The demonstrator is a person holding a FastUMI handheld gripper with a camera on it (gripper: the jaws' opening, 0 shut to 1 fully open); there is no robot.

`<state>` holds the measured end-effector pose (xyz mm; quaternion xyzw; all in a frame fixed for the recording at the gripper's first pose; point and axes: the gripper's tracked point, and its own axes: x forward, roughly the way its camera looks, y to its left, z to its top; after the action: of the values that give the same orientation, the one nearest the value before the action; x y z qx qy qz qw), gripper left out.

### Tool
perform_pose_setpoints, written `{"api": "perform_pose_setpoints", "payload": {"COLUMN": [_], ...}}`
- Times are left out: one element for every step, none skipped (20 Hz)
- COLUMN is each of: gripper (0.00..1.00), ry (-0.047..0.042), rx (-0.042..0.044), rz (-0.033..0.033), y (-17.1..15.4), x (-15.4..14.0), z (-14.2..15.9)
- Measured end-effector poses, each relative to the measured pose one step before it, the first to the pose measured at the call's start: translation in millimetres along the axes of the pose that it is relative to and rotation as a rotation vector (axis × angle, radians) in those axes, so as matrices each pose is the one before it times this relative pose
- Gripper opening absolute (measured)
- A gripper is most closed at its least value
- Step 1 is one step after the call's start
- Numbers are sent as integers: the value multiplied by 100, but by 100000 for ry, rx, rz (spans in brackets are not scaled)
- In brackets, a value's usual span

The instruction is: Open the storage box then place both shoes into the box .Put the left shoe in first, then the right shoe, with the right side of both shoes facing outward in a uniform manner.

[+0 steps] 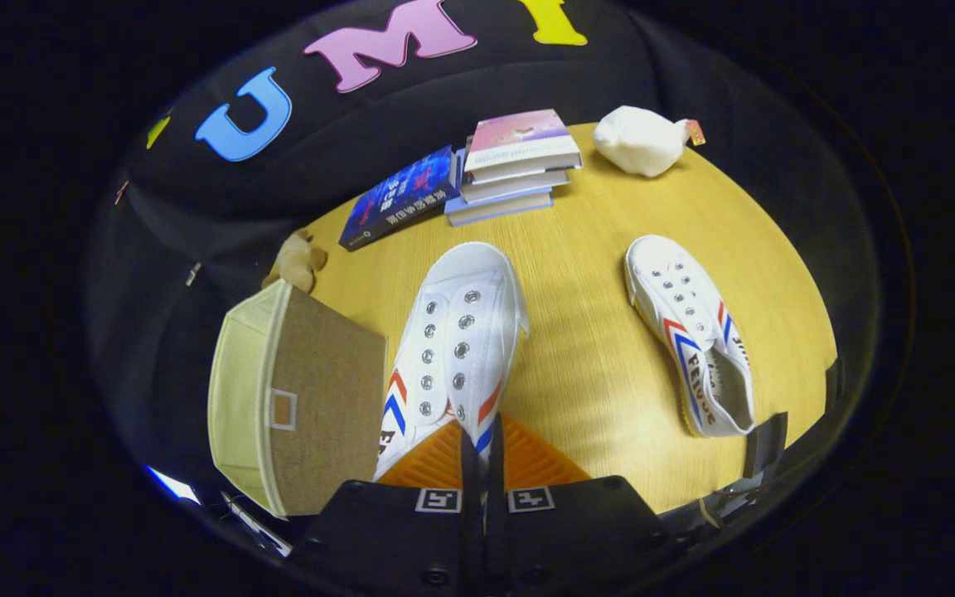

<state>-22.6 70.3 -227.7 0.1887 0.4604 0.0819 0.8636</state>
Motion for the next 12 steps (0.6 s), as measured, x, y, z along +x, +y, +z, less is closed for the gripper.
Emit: {"api": "perform_pose_setpoints", "payload": {"gripper": [6, 6, 6, 5, 5, 5, 5, 5, 5, 5, 5, 5], "ry": [-2063, -2134, -1714, -1489, -1112, -681, -728, -926, -631, 52, 381, 989], "rx": [1052, 889, 471, 176, -205, -267, 96, 1283, 2065, 2728, 2823, 1948], "rz": [282, 650, 1158, 1473, 1677, 1639, 1888, 2021, 2822, 3365, 3301, 2802], "y": [898, 987, 1242, 1335, 1431, 1548, 1659, 1750, 1910, 1914, 1843, 1587], "x": [-1557, -1456, -1255, -1059, -938, -705, -679, -344, -68, 213, 360, 591], "z": [527, 613, 437, 393, 318, 214, 113, 118, -118, -317, -372, -587]}}
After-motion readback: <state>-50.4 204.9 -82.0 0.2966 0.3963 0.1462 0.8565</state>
